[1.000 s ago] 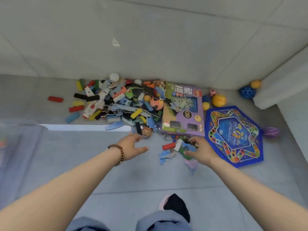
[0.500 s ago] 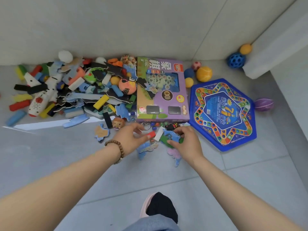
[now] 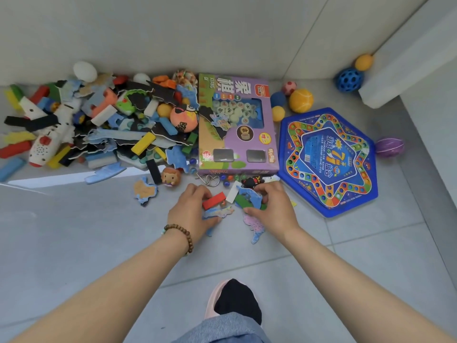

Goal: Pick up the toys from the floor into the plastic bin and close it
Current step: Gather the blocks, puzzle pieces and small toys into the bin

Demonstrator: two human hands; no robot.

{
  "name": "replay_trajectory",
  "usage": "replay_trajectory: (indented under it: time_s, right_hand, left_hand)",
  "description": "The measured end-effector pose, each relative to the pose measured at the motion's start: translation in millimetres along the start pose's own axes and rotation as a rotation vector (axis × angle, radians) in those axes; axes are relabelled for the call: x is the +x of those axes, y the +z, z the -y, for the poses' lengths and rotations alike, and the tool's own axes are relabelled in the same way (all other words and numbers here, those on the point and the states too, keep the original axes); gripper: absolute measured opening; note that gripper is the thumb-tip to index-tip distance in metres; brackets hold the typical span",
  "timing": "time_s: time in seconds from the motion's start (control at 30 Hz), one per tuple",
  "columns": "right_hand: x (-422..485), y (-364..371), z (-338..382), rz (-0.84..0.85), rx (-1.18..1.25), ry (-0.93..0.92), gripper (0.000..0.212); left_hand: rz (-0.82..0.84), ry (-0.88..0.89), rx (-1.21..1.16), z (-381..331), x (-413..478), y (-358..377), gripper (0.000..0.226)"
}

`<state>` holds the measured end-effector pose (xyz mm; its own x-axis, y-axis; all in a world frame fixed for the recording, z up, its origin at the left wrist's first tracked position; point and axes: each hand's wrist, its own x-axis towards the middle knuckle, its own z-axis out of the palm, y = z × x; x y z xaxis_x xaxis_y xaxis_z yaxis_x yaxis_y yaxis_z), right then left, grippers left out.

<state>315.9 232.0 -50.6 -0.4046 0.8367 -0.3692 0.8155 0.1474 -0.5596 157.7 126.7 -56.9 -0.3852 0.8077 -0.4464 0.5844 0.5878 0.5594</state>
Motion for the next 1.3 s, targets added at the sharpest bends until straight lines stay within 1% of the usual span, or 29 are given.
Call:
replay_trajectory:
  time_s: [0.17,0.3,0.4,0.5,0.57,0.67,0.8,0.83,0.93,1.0,1.07,1.13,1.2,1.23,1.3]
  right_hand:
    - [-2.0,2.5,1.4,0.036,0.0,0.006,0.039]
    - [-2.2,4.7,2.0,0.059,0.018,0.027,0.042]
    - [-1.0,2.5,3.1,0.099,-0.001,0.025,0.045]
    - [-0.1,-1.3,3.6,0.117,0.033,0.022,0.042]
    - [0.0,-3.6,3.8,0.121,0.105,0.049,0.037]
    - [-0.2,-3.3,3.4,0.13,0.234,0.096,0.03]
    - [-1.4,-4.9,8.4,0.143,0.487,0.214,0.037]
    - [-2.0,-5.7,10.2,0.151,0.535,0.232,0.038]
    - [-3.2,-7.1,16.1,0.201,0.665,0.242,0.031]
    - [-3.6,-6.7,20.4,0.246,0.718,0.259,0.028]
    - [-5.6,-6.7,30.0,0.3,0.776,0.29,0.02]
    - [-9.6,-8.9,47.1,0.364,0.826,0.275,0.014]
    - [-15.9,-15.3,73.7,0.438,0.831,0.204,0.018]
    - [-21.0,-20.2,89.6,0.481,0.813,0.166,0.023]
    - [-35.3,-31.9,128.4,0.571,0.785,0.113,0.031]
  left_hand:
    - [0.012,-0.007,0.034,-3.0,2.5,-2.2,0.046]
    - [0.045,-0.018,0.045,-4.6,6.0,-5.2,0.046]
    - [0.067,-0.019,0.061,-5.5,8.0,-7.2,0.041]
    - [0.071,-0.02,0.056,-4.6,8.9,-9.1,0.034]
    - [0.074,-0.013,0.07,-3.6,9.4,-10.5,0.028]
    - [0.084,-0.017,0.06,-3.1,11.2,-13.4,0.025]
    - [0.145,-0.037,0.04,-1.0,14.1,-21.6,0.027]
    - [0.142,-0.044,0.022,-0.2,14.4,-24.1,0.027]
    - [0.122,-0.083,-0.089,3.6,13.0,-31.6,0.028]
    - [0.15,-0.096,-0.16,6.1,10.4,-38.3,0.029]
    - [0.174,-0.115,-0.225,8.3,6.7,-50.4,0.031]
    - [0.207,-0.179,-0.349,6.8,-0.4,-74.1,0.029]
    - [0.282,-0.262,-0.523,3.2,-13.2,-110.8,0.029]
    - [0.311,-0.286,-0.565,2.1,-22.4,-132.4,0.03]
    - [0.325,-0.287,-0.569,6.5,-46.8,-179.7,0.03]
